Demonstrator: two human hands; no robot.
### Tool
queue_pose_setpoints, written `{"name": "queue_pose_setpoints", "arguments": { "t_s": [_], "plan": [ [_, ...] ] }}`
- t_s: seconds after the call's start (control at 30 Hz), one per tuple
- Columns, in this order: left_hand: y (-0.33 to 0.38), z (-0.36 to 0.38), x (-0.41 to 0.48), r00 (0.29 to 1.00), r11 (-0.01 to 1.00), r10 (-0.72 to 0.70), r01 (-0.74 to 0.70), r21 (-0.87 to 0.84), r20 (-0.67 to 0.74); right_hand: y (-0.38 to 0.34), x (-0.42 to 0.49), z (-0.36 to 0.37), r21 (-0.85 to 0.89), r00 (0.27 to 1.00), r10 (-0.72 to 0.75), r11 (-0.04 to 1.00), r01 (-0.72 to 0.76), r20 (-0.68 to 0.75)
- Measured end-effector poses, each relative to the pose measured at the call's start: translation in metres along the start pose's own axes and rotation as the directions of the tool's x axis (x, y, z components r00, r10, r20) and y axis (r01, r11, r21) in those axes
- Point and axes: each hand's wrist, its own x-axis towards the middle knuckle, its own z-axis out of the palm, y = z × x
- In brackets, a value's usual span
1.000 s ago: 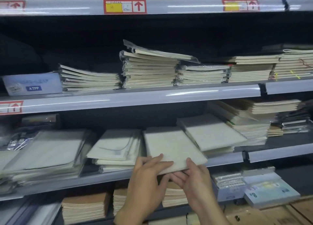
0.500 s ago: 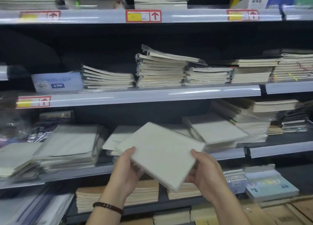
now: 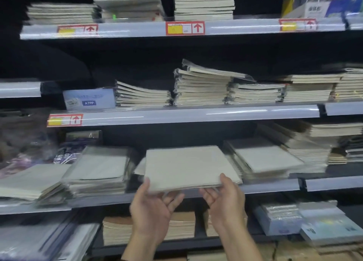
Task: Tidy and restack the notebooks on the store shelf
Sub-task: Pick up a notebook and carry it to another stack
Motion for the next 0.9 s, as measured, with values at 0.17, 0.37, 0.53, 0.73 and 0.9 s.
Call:
{"name": "queue_pose_setpoints", "arguments": {
  "t_s": [0.17, 0.37, 0.53, 0.73, 0.9],
  "plan": [
    [0.031, -0.017, -0.001, 0.976, 0.989, -0.145, 0.149, -0.013, 0.164, -0.015, 0.021, 0.002, -0.002, 0.999, 0.024, 1.0, -0.024, 0.034],
    [0.034, -0.021, 0.016, 0.997, 0.986, 0.018, -0.005, 0.168, -0.08, 0.0, 0.018, 0.011, -0.14, 0.978, 0.12, 0.985, -0.097, 0.169],
    [0.036, -0.021, 0.023, 0.967, 0.959, 0.216, -0.184, 0.218, -0.133, 0.029, -0.005, 0.014, -0.35, 0.881, 0.294, 0.923, -0.161, 0.372],
    [0.063, -0.039, 0.019, 0.971, 0.931, 0.236, -0.218, 0.292, -0.028, 0.041, -0.009, 0.025, -0.443, 0.872, 0.353, 0.878, -0.183, 0.339],
    [0.103, -0.065, 0.024, 0.957, 0.832, 0.288, -0.267, 0.487, 0.032, 0.057, -0.005, 0.054, -0.502, 0.837, 0.375, 0.853, -0.143, 0.398]
  ]
}}
